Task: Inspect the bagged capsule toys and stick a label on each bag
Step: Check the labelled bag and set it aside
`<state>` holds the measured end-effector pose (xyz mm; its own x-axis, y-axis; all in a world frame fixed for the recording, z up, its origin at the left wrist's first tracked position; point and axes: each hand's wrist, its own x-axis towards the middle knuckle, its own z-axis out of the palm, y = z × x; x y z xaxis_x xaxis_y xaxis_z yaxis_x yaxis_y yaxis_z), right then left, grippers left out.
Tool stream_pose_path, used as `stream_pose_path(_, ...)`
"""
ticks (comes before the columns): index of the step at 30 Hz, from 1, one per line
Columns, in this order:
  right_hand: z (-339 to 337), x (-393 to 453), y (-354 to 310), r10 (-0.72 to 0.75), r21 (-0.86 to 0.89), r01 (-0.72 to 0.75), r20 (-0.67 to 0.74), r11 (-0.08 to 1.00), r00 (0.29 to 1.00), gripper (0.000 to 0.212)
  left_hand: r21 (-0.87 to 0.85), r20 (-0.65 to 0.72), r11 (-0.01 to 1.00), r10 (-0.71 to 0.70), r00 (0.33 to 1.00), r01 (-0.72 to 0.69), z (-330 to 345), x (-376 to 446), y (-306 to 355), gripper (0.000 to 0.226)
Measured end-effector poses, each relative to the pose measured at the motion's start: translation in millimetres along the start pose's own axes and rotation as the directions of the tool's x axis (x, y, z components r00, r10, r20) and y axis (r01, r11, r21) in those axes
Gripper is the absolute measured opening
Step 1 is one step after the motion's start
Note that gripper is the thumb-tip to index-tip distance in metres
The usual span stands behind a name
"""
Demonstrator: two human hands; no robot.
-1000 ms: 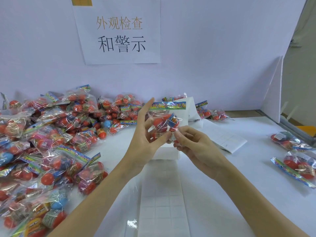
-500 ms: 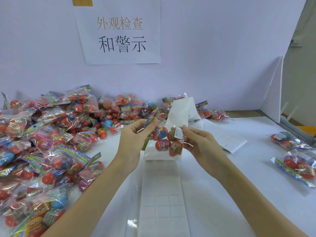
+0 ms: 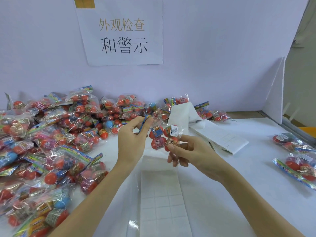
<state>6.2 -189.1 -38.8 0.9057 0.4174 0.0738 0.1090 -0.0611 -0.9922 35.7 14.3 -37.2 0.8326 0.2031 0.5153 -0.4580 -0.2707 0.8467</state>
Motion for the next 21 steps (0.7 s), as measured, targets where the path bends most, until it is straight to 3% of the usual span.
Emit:
stream_pose_path(4, -1, -1, 0, 0.042, -0.054, -0.044, -0.047, 0.998, 0.998, 0.037, 0.068, 0.075, 0.995, 0.062, 0.995, -0.068, -7, 3, 1, 0.026)
stream_pose_path(6, -5, 0, -1, 0.084, -0.053, -0.088, -0.085, 0.995, 0.993, 0.043, 0.026, 0.118, 1.000, 0.012, 0.993, -0.015, -8, 2, 0, 0.033)
stream_pose_path(8, -11, 0, -6, 0.122, 0.051, -0.117, -0.106, 0.992, 0.987, 0.036, 0.066, 0.105, 0.997, -0.048, 0.993, 0.041, -10, 5, -3, 0.036)
stream_pose_path(9, -18, 0, -9, 0.106, 0.212, -0.083, -0.103, 0.974, 0.989, 0.026, 0.133, 0.080, 0.990, -0.047, 0.996, 0.036, -12, 8, -6, 0.033)
stream_pose_path(10, -25, -2, -13, 0.047, 0.470, -0.014, -0.058, 0.883, 0.997, 0.018, 0.250, 0.050, 0.968, -0.022, 0.999, 0.008, -16, 11, -11, 0.028)
stream_pose_path(11, -32, -6, -17, -0.091, 0.750, 0.052, 0.011, 0.660, 0.996, 0.027, 0.412, 0.027, 0.911, 0.014, 1.000, -0.024, -21, 14, -18, 0.026)
stream_pose_path(12, -39, -10, -19, -0.288, 0.934, 0.040, 0.069, 0.354, 0.955, 0.038, 0.574, 0.015, 0.817, 0.048, 0.999, -0.048, -26, 17, -24, 0.033)
stream_pose_path(13, -44, -15, -22, -0.447, 0.991, -0.046, 0.099, 0.128, 0.889, 0.051, 0.704, 0.013, 0.707, 0.082, 0.997, -0.068, -32, 19, -29, 0.043)
stream_pose_path(14, -46, -18, -25, -0.523, 0.992, -0.116, 0.128, 0.054, 0.843, 0.065, 0.799, 0.017, 0.598, 0.090, 0.996, -0.067, -38, 20, -32, 0.053)
stream_pose_path(16, -44, -19, -25, -0.520, 0.978, -0.155, 0.204, 0.137, 0.830, 0.077, 0.925, 0.012, 0.381, 0.007, 1.000, -0.014, -49, 22, -40, 0.070)
stream_pose_path(19, -37, -14, -16, -0.356, 0.937, -0.143, 0.258, 0.318, 0.898, 0.066, 0.997, -0.045, 0.059, -0.214, 0.976, 0.059, -61, 23, -49, 0.079)
stream_pose_path(21, -35, -9, -12, -0.225, 0.887, -0.116, 0.237, 0.447, 0.945, 0.059, 0.998, -0.067, -0.001, -0.290, 0.955, 0.070, -64, 20, -52, 0.074)
